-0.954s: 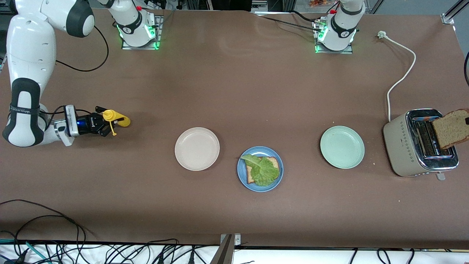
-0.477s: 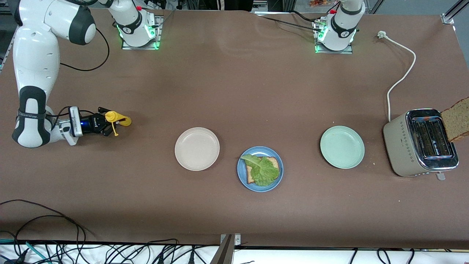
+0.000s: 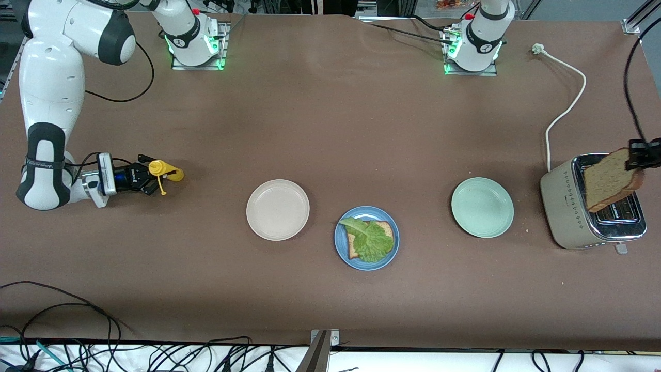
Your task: Make sandwich in blue plate with both arms
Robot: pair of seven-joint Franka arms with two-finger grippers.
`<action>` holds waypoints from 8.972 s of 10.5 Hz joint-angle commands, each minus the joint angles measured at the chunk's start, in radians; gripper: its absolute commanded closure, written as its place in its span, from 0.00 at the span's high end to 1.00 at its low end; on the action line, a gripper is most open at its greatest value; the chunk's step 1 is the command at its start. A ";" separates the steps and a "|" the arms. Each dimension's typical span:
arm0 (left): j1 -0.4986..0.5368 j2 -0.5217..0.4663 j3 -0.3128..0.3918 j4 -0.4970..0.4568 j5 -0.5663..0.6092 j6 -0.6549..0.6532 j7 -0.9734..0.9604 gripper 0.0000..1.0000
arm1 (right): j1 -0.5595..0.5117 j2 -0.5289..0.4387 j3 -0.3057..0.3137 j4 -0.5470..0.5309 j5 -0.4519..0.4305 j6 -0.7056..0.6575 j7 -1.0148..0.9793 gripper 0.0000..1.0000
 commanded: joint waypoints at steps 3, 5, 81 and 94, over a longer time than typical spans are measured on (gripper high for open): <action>-0.164 0.044 0.012 -0.023 -0.114 -0.003 -0.224 0.00 | -0.015 0.007 0.008 0.027 -0.005 -0.022 0.021 0.78; -0.199 0.090 0.010 -0.043 -0.239 0.006 -0.289 0.00 | -0.015 0.004 0.005 0.029 -0.005 -0.024 0.026 0.83; -0.193 -0.243 0.068 -0.152 -0.120 -0.002 -0.415 1.00 | 0.180 -0.745 0.292 0.081 -1.140 0.487 2.385 1.00; -0.187 -0.241 0.059 -0.148 -0.117 -0.085 -0.404 1.00 | 0.106 -0.895 0.451 -0.002 -1.206 0.458 2.567 1.00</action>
